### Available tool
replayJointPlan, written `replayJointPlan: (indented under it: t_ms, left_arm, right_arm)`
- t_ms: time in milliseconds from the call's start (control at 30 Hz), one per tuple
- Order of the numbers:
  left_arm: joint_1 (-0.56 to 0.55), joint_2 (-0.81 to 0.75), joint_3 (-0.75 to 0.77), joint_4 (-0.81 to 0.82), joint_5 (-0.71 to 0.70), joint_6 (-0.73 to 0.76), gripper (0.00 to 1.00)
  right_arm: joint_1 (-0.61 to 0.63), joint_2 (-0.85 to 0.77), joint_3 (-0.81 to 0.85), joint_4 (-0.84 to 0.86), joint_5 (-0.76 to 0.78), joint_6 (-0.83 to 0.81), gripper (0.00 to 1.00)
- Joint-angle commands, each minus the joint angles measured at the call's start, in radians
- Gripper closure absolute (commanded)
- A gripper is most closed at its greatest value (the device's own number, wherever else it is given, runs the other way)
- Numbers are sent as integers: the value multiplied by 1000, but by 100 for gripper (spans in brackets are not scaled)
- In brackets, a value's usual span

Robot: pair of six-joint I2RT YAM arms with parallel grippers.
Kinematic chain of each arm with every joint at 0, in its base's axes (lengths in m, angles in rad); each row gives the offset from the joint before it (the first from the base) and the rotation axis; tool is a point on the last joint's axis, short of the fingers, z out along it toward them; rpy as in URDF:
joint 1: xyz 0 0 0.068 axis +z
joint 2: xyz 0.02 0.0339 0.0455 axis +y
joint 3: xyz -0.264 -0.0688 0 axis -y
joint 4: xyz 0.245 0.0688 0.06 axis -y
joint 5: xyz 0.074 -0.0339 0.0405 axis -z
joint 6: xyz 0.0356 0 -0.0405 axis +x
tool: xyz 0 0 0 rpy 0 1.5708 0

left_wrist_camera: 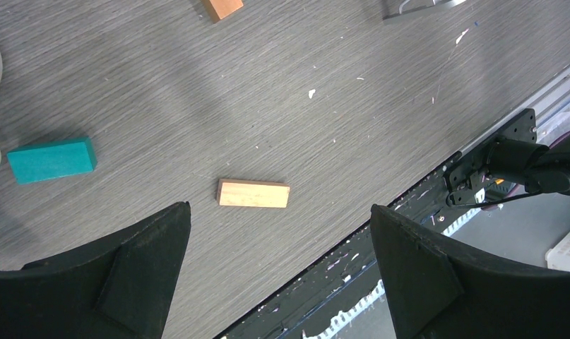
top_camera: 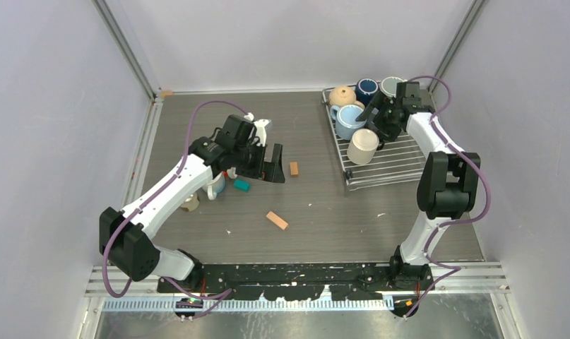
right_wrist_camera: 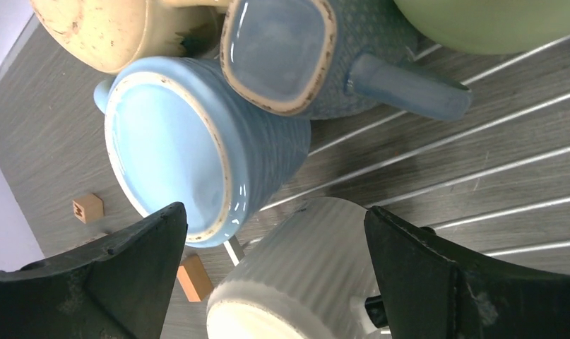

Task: Unload the cups from the dish rack
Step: Unload the cup from the dish rack.

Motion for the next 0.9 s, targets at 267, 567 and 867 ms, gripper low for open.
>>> replayJointPlan:
  t_ms: [267,567,867]
  left_arm:
    - [-4,4,0,39,7,11,0]
    - [-4,3,-1,39,7,11,0]
    - [-5,3,-1,39,11,9,0]
  right_arm:
    - [-3,-156,-82,-28,55,50,0]
    - [-3,-215,-167,5,12,101,0]
    - [-3,-289,-246,46,-21,113,0]
